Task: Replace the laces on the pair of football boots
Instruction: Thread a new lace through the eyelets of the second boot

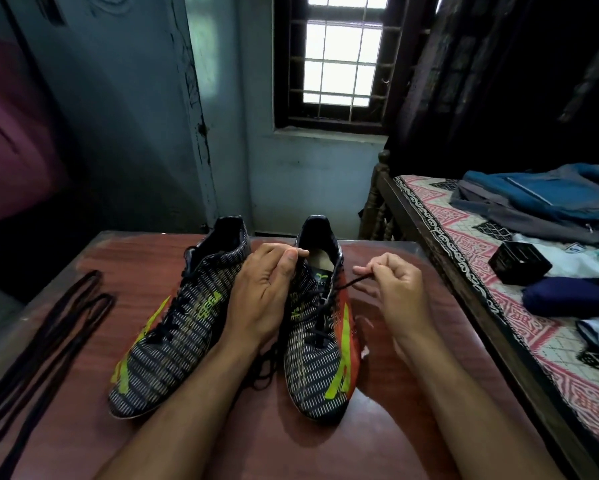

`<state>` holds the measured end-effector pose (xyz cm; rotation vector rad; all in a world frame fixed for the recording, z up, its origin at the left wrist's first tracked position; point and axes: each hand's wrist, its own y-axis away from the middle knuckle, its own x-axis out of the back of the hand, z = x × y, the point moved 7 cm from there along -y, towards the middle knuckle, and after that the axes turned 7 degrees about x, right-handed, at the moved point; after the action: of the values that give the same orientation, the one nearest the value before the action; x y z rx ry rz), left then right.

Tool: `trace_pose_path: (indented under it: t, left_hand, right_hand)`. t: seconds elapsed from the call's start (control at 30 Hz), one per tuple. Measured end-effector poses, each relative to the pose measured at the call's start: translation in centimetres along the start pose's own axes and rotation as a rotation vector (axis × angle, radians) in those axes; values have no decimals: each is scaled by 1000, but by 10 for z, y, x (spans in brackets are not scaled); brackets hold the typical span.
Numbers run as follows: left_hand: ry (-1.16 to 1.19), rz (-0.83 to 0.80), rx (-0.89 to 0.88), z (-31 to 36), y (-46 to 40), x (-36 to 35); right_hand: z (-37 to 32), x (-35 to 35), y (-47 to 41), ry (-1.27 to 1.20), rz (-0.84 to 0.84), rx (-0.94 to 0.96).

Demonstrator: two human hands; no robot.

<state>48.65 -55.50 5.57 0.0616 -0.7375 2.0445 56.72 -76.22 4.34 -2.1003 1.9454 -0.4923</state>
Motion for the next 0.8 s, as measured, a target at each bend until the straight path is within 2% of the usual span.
trace_pose_path:
  t: [0.1, 0.17, 0.2, 0.23, 0.3, 0.33, 0.4, 0.43, 0.47, 0.53, 0.57, 0.63, 0.7, 0.77, 0.8]
  left_hand:
    - [38, 7, 11, -2, -1, 1]
    - [55, 5, 11, -1, -1, 1]
    - [56, 4, 8, -1, 0, 1]
    - [55, 4, 5, 0, 0, 2]
    - [55, 7, 3, 0, -1, 2]
    - [55, 8, 3, 0, -1, 2]
    - [60, 11, -4, 0, -1, 2]
    - [63, 13, -7, 0, -1, 2]
    - [64, 13, -6, -1, -1, 2]
    - [68, 9, 2, -2, -1, 2]
    - [73, 9, 6, -3, -1, 3]
    - [77, 13, 10, -3, -1, 3]
    - [68, 11, 6, -3, -2, 3]
    - [63, 8, 4, -2, -2, 2]
    - [60, 7, 3, -2, -1, 2]
  right_hand:
    - [-11, -15, 7, -641, -43, -223]
    - [-17, -9, 7, -756, 12, -265]
    - [-16, -2, 6, -736, 58, -258]
    - [-18, 5, 4, -678, 89, -227]
    - [-27, 20, -2, -291, 66, -19]
    - [-34, 19, -3, 10, -33, 137]
    - [-29, -1, 2, 512, -288, 309]
    - [-24, -12, 7, 629, -384, 329]
    - [-20, -20, 10, 643, -433, 328]
    - [-19, -22, 8, 617, -373, 383]
    - [-20, -16, 4, 582, -277, 386]
    - [-17, 6, -8, 360, -23, 264]
    - [-6, 20, -12, -89, 178, 28]
    - [1, 15, -7, -513, 253, -169]
    - [1, 13, -5, -627, 271, -223]
